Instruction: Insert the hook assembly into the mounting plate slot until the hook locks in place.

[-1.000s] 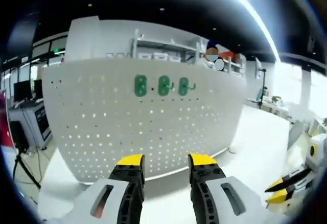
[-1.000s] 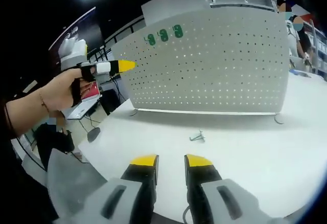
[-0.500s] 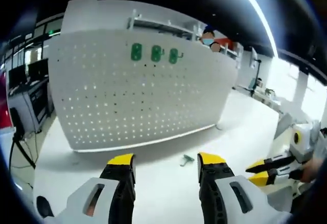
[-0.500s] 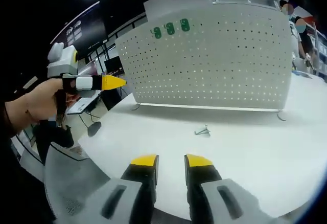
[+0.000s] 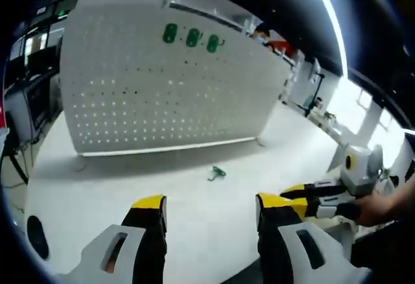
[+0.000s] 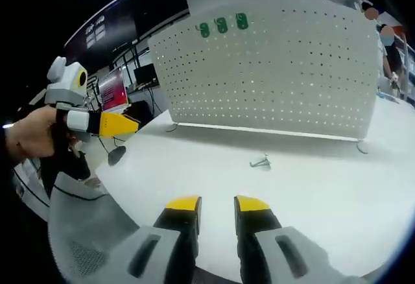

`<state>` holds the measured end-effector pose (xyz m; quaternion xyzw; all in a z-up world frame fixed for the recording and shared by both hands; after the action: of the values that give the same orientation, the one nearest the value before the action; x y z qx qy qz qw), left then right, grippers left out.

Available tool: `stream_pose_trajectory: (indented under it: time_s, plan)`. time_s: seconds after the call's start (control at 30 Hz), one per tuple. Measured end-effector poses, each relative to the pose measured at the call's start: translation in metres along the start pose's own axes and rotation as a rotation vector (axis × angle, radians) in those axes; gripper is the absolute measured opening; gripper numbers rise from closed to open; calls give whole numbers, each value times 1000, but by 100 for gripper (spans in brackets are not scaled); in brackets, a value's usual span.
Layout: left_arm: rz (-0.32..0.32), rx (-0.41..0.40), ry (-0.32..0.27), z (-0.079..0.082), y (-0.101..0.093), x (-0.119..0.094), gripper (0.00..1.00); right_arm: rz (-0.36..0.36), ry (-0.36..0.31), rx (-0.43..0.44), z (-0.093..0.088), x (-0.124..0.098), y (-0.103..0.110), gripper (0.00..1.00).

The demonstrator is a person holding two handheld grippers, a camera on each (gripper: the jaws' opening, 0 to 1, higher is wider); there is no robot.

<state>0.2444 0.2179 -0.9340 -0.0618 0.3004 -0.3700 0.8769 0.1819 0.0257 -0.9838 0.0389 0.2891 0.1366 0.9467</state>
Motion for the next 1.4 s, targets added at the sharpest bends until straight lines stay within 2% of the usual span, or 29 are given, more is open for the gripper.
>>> stream_pose_trajectory:
  time_s: [0.13, 0.3, 0.4, 0.5, 0.53, 0.87, 1.0, 1.2, 1.27, 1.4]
  plan:
    - [12, 4, 46, -15, 6, 2, 57, 6, 13, -24, 2, 10, -5, 17]
    - [21, -25, 57, -24, 11, 2, 57, 12, 43, -56, 4, 28, -16, 17]
    - [30, -4, 98, -32, 14, 4, 55, 14, 60, -79, 5, 40, -24, 17]
    - [27, -24, 99, -33, 14, 7, 56, 16, 66, -95, 9, 53, -34, 18]
    - [25, -32, 100, -33, 14, 7, 56, 22, 31, -74, 14, 59, -37, 18]
    - [11, -58, 116, -39, 19, 14, 59, -10, 134, -222, 22, 121, -70, 18]
    - [19, -52, 115, -37, 19, 14, 58, -6, 175, -230, 20, 145, -78, 19]
    - [3, -64, 116, -33, 18, 17, 60, -10, 242, -294, 18, 168, -89, 18]
    - [3, -58, 115, -32, 19, 18, 60, -2, 262, -275, 20, 174, -91, 18]
    - [22, -71, 118, -35, 29, 20, 60, 1, 307, -330, 17, 180, -89, 17]
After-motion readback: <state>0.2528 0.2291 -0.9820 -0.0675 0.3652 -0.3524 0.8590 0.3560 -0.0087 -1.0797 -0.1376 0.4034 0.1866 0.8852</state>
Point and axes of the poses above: the point that each gripper's makers call its tool centre point, and the gripper's own axes: x roughly forward along the fingers, y roughly to its left, z roughly out of its top, the point moved 6 cm from there along -x, roughly backward along the fingers, and after that the axes turned 4 degrees about -z, right-handed, at the moved point
